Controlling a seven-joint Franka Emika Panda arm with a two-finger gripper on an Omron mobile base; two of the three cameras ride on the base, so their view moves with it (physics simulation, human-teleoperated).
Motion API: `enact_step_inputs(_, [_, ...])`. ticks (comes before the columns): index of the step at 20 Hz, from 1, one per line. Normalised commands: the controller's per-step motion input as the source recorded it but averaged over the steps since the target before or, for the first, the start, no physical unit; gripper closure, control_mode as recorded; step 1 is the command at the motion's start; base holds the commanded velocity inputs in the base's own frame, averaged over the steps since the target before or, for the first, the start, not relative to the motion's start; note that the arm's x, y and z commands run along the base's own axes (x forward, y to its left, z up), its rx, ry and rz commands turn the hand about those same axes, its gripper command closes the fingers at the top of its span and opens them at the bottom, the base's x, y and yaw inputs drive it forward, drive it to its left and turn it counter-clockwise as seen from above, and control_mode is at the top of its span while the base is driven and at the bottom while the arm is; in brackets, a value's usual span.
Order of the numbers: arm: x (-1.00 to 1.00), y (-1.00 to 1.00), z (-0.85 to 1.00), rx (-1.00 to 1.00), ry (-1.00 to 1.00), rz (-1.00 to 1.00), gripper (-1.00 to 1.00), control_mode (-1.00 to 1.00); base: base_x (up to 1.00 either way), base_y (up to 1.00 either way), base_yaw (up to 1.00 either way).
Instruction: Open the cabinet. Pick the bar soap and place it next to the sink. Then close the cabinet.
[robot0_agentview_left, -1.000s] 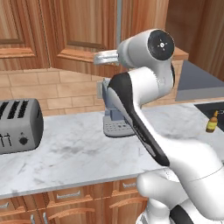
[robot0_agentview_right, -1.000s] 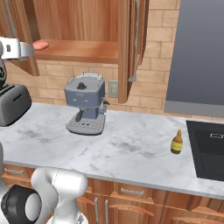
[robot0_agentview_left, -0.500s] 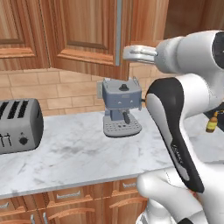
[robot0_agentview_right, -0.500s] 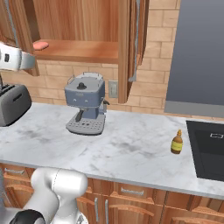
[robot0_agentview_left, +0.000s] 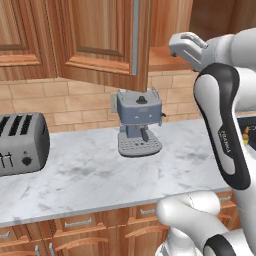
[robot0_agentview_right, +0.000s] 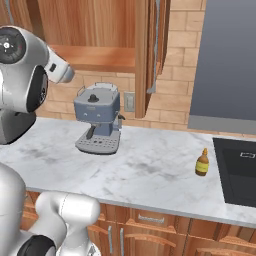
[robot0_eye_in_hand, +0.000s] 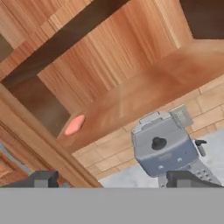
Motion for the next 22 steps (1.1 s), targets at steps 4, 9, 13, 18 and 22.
enact_step_inputs(4, [0.40, -0.01, -0.38, 0.23, 0.00, 0.01, -1.00, -1.00, 0.00, 0.00, 0.00])
enact_step_inputs(9, [0.37, 0.12, -0.32, 0.17, 0.03, 0.06, -1.00, -1.00, 0.00, 0.00, 0.00])
enact_step_inputs(13, [0.59, 0.09, -0.01, 0.17, 0.09, 0.06, -1.00, -1.00, 0.00, 0.00, 0.00])
enact_step_inputs(18, [0.52, 0.23, 0.00, 0.12, 0.18, 0.08, -1.00, -1.00, 0.00, 0.00, 0.00])
enact_step_inputs(22, [0.19, 0.64, 0.00, 0.03, 0.16, 0.13, -1.00, -1.00, 0.00, 0.00, 0.00])
